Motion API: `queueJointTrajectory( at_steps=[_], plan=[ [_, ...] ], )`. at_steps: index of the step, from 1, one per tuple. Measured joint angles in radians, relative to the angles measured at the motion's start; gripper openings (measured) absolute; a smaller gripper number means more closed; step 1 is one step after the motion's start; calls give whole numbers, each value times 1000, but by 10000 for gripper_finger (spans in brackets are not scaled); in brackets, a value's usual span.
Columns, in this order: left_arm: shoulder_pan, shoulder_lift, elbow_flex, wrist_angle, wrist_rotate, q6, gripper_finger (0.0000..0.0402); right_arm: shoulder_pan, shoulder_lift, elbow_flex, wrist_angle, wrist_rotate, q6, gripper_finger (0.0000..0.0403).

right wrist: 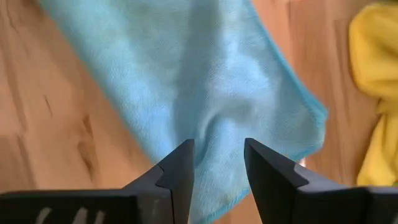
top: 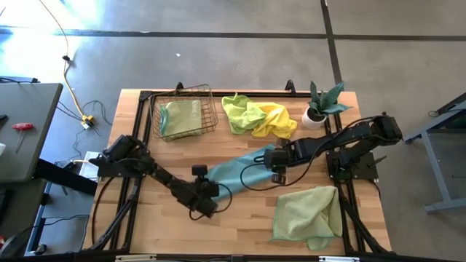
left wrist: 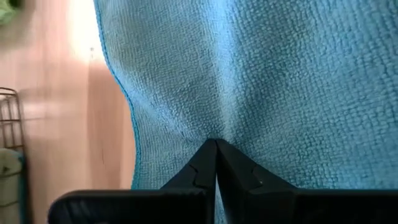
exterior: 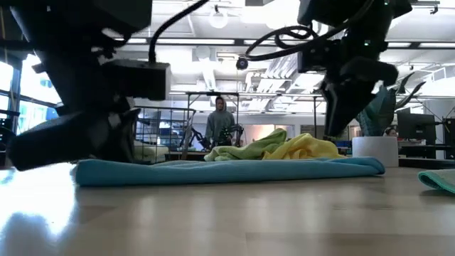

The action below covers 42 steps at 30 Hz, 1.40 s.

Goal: Fold microfiber towels
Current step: Fold the blue towel

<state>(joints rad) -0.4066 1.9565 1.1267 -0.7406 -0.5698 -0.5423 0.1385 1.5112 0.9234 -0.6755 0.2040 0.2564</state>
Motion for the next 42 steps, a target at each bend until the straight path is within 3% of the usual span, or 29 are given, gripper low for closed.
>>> queueJointTrajectory(
  at_steps=[5, 12, 22, 27, 35, 42],
  plan=[
    [-25, -27, 64, 76, -21, 30, 3, -36, 1, -6, 36, 14, -54, 134],
    [-26, -26, 20, 332, 20, 71, 3, -83, 8, -38, 131, 25, -143, 134],
    [-20, -32, -59, 359, 114, -121, 3, -161, 14, -190, 336, -23, -178, 133],
    [-35, -33, -61, 364, 138, -136, 3, -199, 14, -253, 415, -21, -235, 133],
    [-53, -34, -61, 365, 171, -135, 3, -271, 14, -258, 460, 84, -364, 133],
    [-55, -31, -62, 366, 135, -128, 3, -260, -2, -257, 457, -47, -273, 133]
  ],
)
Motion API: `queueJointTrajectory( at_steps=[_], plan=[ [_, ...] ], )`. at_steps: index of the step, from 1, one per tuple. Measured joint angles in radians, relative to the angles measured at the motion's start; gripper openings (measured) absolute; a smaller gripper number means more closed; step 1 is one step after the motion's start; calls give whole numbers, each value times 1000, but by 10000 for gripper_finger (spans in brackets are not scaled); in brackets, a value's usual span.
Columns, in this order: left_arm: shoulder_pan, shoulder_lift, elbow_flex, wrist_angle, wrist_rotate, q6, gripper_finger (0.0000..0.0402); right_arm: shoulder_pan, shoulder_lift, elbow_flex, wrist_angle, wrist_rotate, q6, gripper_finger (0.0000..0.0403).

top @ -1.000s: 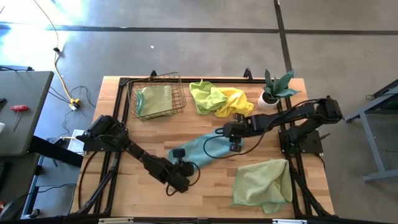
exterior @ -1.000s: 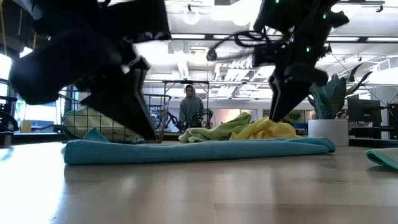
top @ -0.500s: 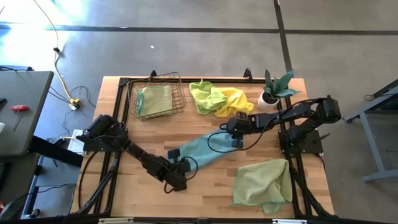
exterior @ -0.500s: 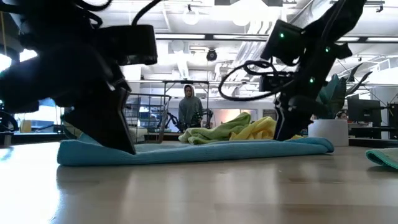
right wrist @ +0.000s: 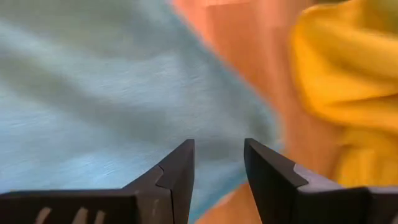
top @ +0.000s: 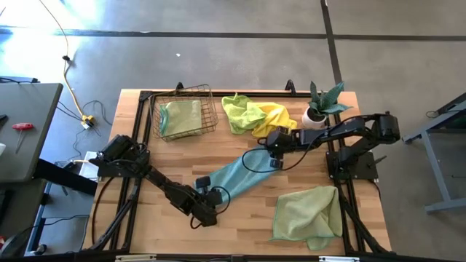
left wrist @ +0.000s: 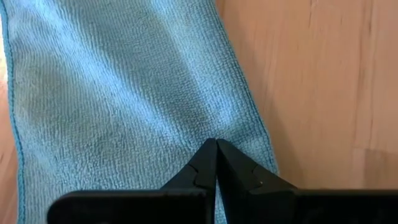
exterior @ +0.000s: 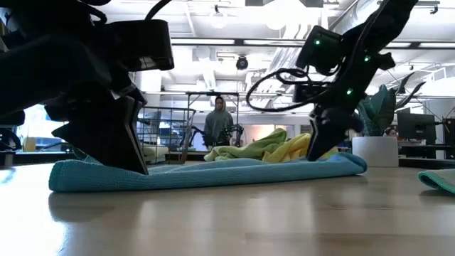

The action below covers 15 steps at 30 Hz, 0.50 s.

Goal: Fold microfiber towels
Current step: Fold the blue towel

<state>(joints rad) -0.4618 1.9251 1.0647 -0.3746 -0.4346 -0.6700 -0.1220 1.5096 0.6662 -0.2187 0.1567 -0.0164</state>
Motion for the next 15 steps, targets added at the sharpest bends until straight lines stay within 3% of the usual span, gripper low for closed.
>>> queueJointTrajectory(
  at_steps=[7, 15],
  plan=[
    [10, 3, 14, -8, -16, 72, 3, 73, -97, 0, -119, -86, 153, 133],
    [52, 7, 47, -19, -83, 164, 3, 197, -142, -38, -84, -43, 284, 133]
  ],
)
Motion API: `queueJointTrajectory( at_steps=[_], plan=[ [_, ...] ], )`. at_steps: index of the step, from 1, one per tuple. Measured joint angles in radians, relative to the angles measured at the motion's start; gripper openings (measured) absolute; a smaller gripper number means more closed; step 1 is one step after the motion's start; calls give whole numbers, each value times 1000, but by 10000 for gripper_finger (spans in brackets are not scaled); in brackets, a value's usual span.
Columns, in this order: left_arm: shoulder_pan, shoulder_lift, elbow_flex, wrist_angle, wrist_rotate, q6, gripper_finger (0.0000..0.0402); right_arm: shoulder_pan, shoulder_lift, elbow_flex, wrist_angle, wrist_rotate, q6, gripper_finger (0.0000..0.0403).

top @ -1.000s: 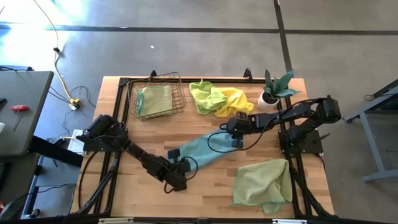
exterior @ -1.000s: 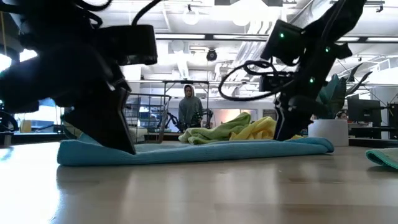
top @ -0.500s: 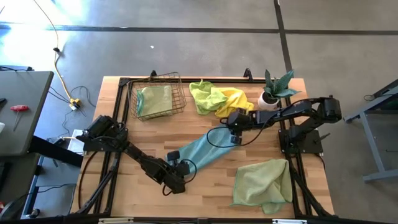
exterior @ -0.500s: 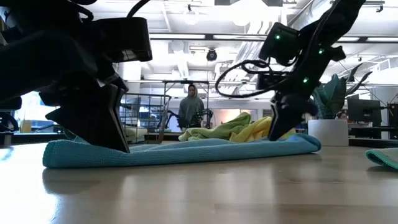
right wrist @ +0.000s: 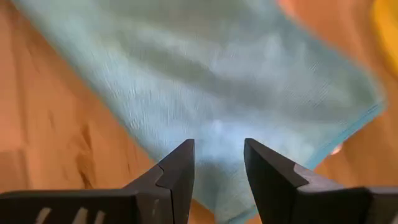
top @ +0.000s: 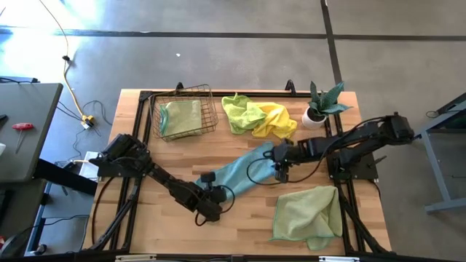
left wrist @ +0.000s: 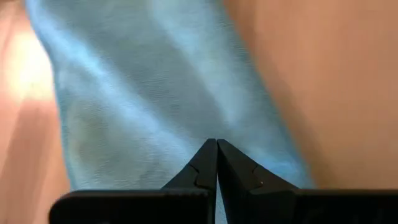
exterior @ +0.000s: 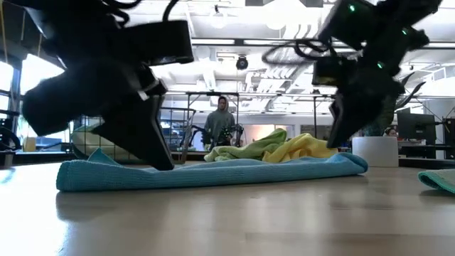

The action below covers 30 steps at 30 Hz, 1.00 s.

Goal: Fold microfiber towels
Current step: Fold the blue towel

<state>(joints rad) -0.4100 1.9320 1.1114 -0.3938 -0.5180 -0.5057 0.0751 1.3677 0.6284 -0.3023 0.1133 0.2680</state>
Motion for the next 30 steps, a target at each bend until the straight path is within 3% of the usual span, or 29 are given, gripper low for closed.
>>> queueJointTrajectory(
  at_steps=[12, 20, 30],
  plan=[
    [51, -2, -6, -188, -14, -111, 3, 32, 46, -77, 1, 38, 93, 133],
    [48, -10, -33, -209, 7, -197, 3, 32, 46, -77, 5, 38, 83, 133],
    [28, -3, 70, -214, -49, -99, 3, 32, 41, -7, -64, 37, 65, 133]
  ],
)
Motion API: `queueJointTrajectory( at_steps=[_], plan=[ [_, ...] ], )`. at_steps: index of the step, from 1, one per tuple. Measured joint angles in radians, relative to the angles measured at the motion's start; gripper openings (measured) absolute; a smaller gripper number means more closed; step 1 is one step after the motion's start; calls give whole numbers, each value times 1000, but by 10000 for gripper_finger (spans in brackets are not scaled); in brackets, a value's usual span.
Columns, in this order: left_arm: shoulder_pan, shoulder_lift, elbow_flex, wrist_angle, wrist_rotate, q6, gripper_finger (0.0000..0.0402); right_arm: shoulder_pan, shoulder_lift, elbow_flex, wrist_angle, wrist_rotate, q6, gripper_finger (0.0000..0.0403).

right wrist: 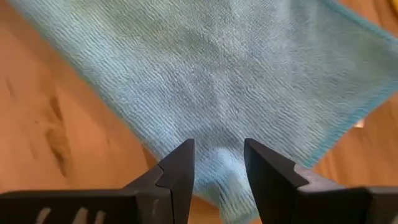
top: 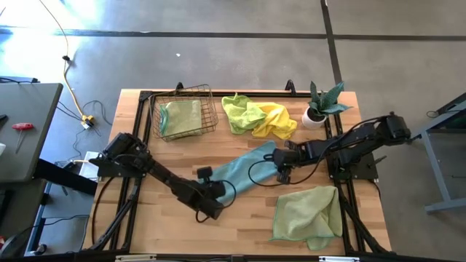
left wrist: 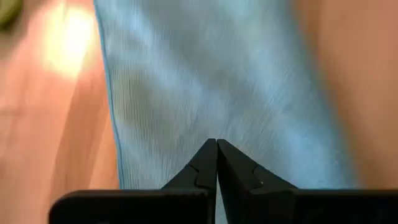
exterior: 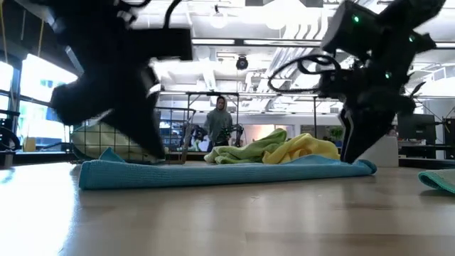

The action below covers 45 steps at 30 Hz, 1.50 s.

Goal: Fold microfiber towels
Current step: Fold the blue towel

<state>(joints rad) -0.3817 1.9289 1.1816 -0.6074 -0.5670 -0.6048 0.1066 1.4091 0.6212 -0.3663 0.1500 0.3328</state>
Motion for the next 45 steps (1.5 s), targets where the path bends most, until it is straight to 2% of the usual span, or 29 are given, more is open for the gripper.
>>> queueJointTrajectory(
  at_steps=[4, 9, 16, 24, 30, 35, 40, 45],
  plan=[
    [2, 0, 59, 9, -11, 71, 3, 1, -18, 77, -122, -1, -1, 133],
    [3, 0, 78, 12, -28, 63, 3, 1, -34, 141, -230, -29, 36, 133],
    [10, 0, 78, 13, -28, 36, 3, 0, -35, 177, -191, -49, 158, 133],
    [29, -1, 73, 17, -21, -67, 3, 0, -35, 183, -168, -49, 160, 133],
    [44, -1, 15, -14, 59, -140, 1, 0, -35, 183, -167, -49, 159, 133],
    [22, -16, -60, -26, 81, -217, 0, 0, -35, 183, -167, -49, 159, 133],
    [11, -39, -137, 90, 112, -232, 0, 0, -35, 183, -163, -49, 159, 133],
    [10, -45, -227, 319, 161, -249, 0, 0, -35, 183, -147, -48, 158, 133]
  ],
)
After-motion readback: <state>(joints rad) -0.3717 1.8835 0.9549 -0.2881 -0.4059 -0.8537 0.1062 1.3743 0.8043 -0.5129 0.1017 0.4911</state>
